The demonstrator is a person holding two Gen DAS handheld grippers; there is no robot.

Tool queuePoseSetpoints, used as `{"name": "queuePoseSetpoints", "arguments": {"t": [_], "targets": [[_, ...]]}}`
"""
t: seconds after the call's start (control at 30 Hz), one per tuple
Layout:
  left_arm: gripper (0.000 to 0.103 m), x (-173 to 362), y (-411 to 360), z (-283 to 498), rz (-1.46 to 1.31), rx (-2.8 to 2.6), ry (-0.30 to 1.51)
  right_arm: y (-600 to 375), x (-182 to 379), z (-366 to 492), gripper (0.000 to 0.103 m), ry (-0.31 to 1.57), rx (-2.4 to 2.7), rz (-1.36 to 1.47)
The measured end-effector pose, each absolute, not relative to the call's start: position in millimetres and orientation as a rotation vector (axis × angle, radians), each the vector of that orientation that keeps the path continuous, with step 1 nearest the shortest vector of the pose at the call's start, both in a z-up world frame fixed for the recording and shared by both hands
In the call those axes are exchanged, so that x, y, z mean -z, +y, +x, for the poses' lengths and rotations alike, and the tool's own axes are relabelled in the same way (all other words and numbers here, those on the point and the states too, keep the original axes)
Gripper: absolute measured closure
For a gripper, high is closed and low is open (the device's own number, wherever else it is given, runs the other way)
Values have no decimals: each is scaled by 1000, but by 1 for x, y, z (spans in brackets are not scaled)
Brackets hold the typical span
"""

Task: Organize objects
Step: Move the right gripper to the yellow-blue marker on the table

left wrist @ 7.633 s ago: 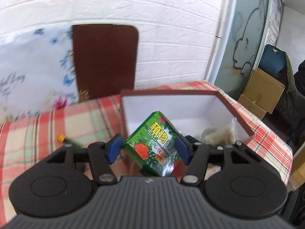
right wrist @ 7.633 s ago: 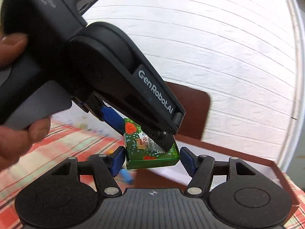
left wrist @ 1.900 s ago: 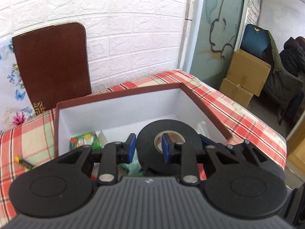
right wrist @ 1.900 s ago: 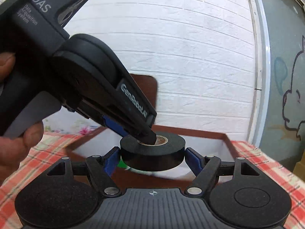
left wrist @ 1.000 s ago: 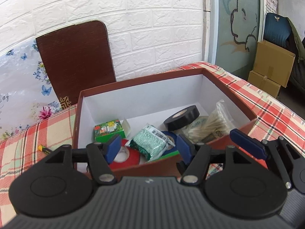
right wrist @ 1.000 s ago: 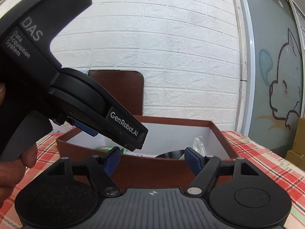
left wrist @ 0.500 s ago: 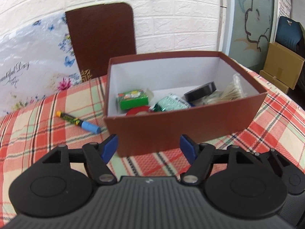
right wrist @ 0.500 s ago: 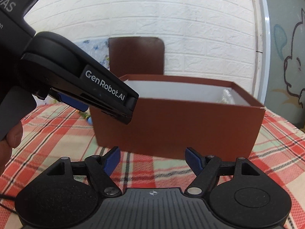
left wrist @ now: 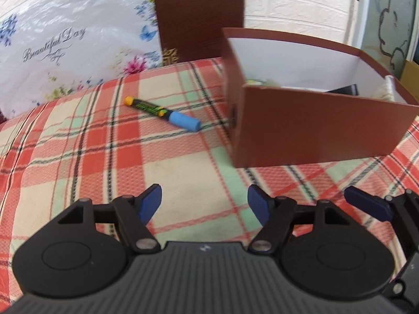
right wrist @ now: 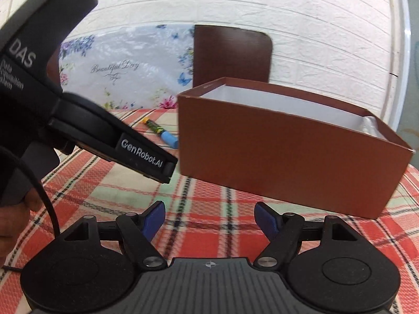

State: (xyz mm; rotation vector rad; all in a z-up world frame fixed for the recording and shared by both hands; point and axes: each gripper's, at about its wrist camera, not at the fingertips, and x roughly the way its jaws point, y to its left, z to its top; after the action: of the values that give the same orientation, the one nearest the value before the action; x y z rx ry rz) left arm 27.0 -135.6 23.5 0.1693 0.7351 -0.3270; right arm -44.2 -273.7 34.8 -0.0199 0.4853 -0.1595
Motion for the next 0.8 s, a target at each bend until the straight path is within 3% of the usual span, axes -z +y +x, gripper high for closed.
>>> {"name": "queuePoseSetpoints", "arguments": {"t": [0.37,0.8], "targets": [[28,-5,-69,57,102,178,776,-224,-29,-7,30,524,53,-146],[8,5,-4,90,34,65,721,-185,-31,45,32,518,14,-283]]}}
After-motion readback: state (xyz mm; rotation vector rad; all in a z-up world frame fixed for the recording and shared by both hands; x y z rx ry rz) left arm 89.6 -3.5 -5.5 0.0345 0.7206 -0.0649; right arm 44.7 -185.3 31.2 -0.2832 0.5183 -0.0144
